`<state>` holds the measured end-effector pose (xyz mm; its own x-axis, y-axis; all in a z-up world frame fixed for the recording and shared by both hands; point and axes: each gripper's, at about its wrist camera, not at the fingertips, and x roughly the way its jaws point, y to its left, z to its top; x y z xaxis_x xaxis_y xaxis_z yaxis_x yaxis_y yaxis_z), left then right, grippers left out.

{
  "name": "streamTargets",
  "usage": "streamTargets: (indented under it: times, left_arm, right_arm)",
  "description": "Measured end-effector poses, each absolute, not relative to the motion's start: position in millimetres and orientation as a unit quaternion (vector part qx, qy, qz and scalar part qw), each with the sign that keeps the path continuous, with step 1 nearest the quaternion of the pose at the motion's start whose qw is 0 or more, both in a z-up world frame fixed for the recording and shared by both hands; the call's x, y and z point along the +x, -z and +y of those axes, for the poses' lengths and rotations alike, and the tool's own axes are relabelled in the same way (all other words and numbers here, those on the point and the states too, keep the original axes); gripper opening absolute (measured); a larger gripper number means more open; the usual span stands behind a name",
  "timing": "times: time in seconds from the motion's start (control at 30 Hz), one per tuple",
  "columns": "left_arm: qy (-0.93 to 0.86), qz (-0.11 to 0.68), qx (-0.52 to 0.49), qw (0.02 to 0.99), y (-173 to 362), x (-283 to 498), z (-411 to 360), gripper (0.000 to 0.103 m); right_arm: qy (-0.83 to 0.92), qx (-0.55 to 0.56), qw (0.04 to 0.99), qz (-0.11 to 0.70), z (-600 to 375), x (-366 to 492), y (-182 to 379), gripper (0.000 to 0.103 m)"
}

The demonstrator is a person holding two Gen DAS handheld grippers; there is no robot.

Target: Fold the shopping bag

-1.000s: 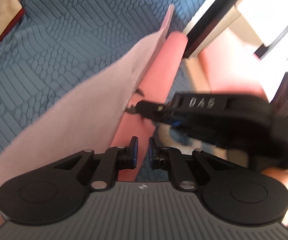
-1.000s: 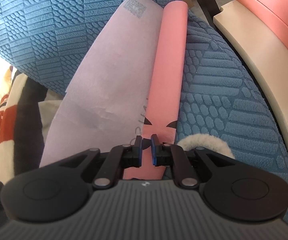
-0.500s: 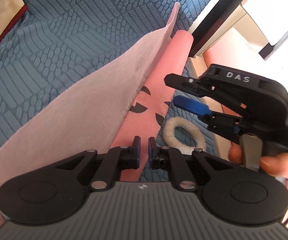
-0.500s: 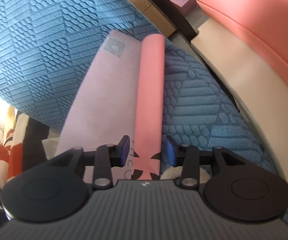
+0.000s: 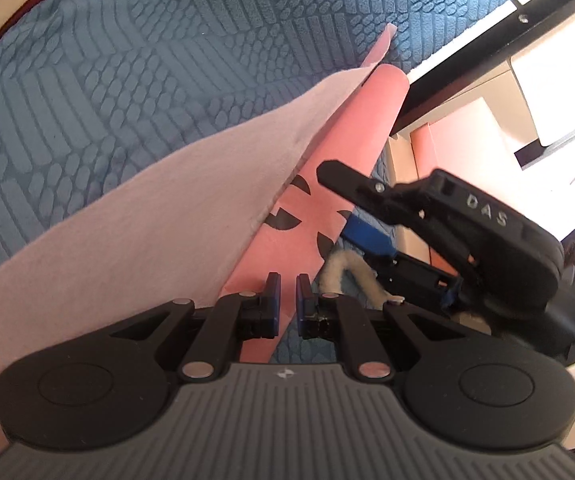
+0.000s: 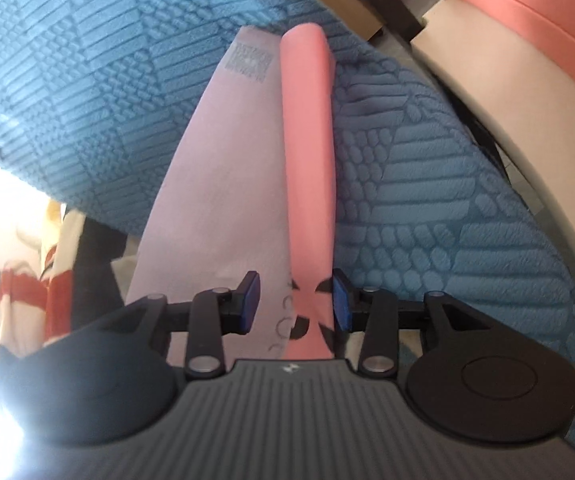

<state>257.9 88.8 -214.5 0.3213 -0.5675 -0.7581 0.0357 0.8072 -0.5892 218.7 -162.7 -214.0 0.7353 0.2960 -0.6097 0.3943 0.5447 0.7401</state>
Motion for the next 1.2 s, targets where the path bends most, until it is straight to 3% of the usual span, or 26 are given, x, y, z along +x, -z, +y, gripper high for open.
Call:
streamTargets:
  times: [0.13, 0.43, 0.5, 0.57, 0.6, 0.8, 0.93, 1.2]
  left_arm:
    - [0.191, 0.547, -0.245, 0.777, 213, 257, 89, 0.011]
    - [0.230, 0.509, -0.232, 0.796, 202, 251, 81, 0.013]
    - [0.243, 0.502, -0.218, 0.801, 198, 250, 76, 0.022]
    - [0.250, 0.493, -0.200, 0.809, 194, 247, 70, 0.045]
    - [0.252, 0.491, -0.188, 0.813, 192, 246, 67, 0.046]
    - [0.253, 0.495, -0.119, 0.823, 190, 237, 48, 0.041]
    - [0.241, 0.490, -0.084, 0.833, 189, 233, 43, 0.021]
    - [0.212, 0.507, -0.208, 0.809, 197, 244, 75, 0.015]
  right_arm:
    - [0.033, 0.412, 0.816, 0.405, -150, 223, 209, 0.008]
    - [0.048, 0.416, 0.818, 0.395, -159, 220, 192, 0.005]
    - [0.053, 0.413, 0.819, 0.395, -154, 223, 189, 0.005]
    - [0.055, 0.412, 0.819, 0.395, -146, 222, 188, 0.005]
    - [0.057, 0.413, 0.819, 0.395, -146, 220, 187, 0.005]
    - [0.074, 0.416, 0.812, 0.402, -148, 215, 186, 0.005]
    - [0.079, 0.409, 0.814, 0.405, -145, 218, 185, 0.006]
    - [0.076, 0.404, 0.821, 0.396, -138, 220, 180, 0.014]
